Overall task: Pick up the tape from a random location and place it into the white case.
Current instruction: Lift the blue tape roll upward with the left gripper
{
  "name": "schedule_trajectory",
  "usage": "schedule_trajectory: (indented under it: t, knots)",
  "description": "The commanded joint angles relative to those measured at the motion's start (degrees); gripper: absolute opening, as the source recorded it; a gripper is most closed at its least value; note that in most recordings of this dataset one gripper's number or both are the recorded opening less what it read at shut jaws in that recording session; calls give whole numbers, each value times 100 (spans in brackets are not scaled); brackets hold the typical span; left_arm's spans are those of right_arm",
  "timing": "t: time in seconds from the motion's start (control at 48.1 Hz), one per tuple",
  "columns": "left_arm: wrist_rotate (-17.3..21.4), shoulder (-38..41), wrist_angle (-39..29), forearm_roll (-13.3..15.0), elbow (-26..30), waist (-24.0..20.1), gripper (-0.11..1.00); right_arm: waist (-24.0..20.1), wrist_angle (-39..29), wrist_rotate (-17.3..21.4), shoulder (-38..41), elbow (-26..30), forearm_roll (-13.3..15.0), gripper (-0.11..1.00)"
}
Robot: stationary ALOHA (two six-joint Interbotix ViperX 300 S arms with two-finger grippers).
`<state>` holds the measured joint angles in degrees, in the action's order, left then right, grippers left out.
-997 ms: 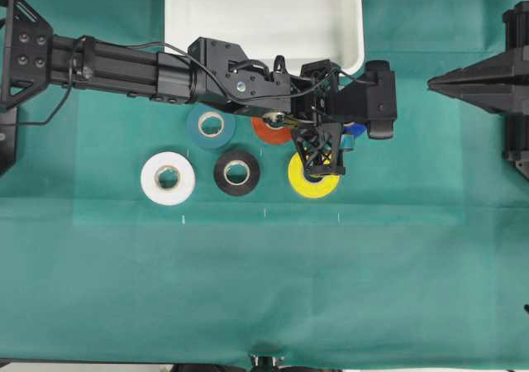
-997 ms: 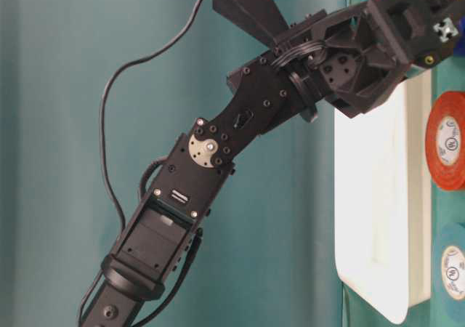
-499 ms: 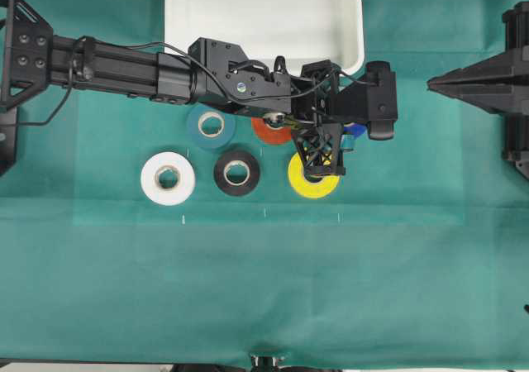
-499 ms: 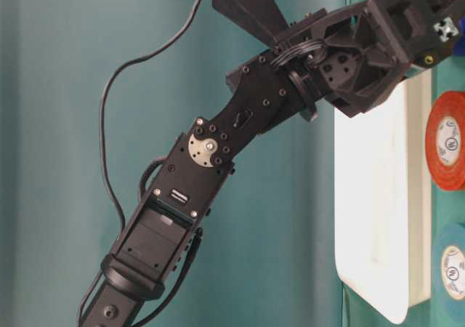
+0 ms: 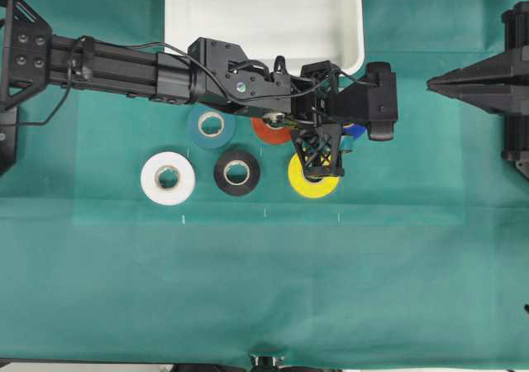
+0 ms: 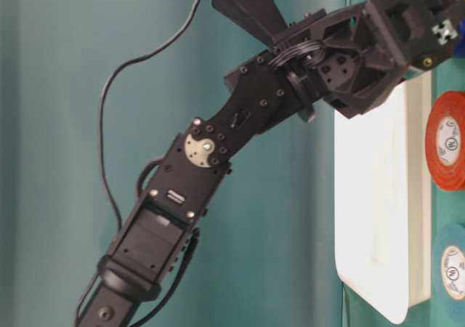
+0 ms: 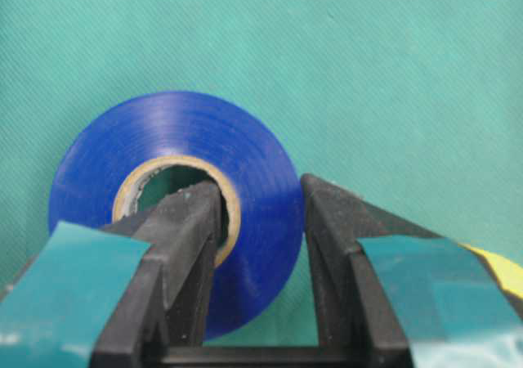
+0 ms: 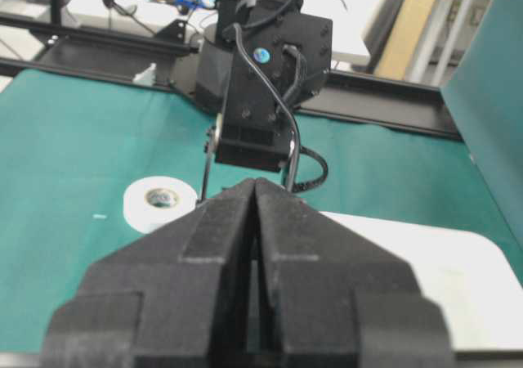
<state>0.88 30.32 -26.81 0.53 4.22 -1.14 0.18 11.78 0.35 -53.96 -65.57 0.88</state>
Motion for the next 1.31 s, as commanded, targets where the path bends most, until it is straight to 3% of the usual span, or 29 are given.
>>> schedule_trajectory:
  t: [0.0,0.499,0.748,1.288]
  knots:
    - [53,-501,-44,0,44,35,26,-18,53,0,44,114,9,0]
    - [308,-1775,-896,-9,97,18,26,-18,35,0,44,114,9,0]
    - [404,-1854,-1521,-9,457,18,26,-18,35,0,62,114,0,0]
    - [519,-1890,-2136,-18,1134,35,26,-18,18,0,79,105,9,0]
